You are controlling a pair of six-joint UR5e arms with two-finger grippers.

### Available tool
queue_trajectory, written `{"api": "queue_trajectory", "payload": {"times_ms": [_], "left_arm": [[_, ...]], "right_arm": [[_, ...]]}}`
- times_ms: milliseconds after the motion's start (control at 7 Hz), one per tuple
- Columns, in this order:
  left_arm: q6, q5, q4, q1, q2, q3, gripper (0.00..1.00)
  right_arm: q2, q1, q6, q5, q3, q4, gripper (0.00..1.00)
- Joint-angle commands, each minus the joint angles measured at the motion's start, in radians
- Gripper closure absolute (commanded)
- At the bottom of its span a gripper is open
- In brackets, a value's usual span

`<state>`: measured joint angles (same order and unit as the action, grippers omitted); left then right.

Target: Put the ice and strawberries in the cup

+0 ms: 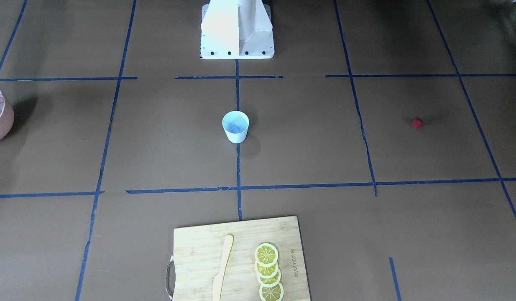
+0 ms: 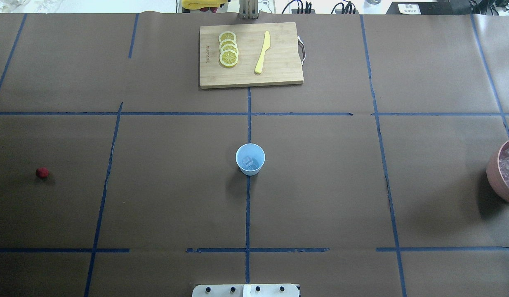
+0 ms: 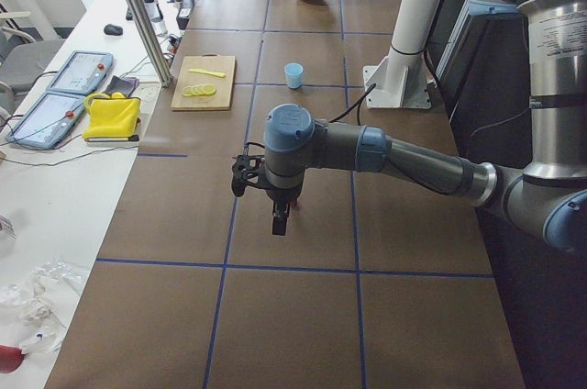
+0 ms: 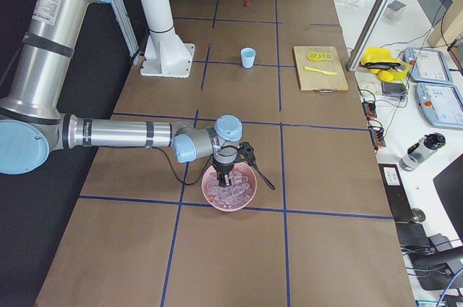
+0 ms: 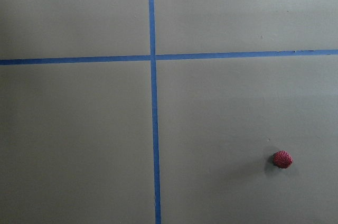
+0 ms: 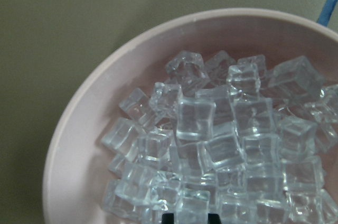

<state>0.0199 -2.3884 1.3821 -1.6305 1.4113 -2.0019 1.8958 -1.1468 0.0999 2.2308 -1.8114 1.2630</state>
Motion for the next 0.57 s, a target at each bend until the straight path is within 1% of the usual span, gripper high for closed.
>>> {"api": "queue_trajectory", "payload": {"times_ms": [0,143,286,429], "left_arm": [[0.000,0.000,0.000,0.000,0.000,0.000,0.00],[0.000,0.000,0.000,0.000,0.000,0.000,0.00],[0.000,0.000,-0.001,0.000,0.000,0.000,0.00],[0.000,0.000,0.000,0.001,0.000,0.000,0.00]], "right_arm": [[0.002,-0.001,0.000,0.001,0.000,-0.001,0.74],[0.002,-0.001,0.000,0.001,0.000,-0.001,0.76],[0.002,-0.001,0.000,0.001,0.000,-0.001,0.80],[0.002,-0.001,0.000,0.001,-0.005,-0.002,0.87]]}}
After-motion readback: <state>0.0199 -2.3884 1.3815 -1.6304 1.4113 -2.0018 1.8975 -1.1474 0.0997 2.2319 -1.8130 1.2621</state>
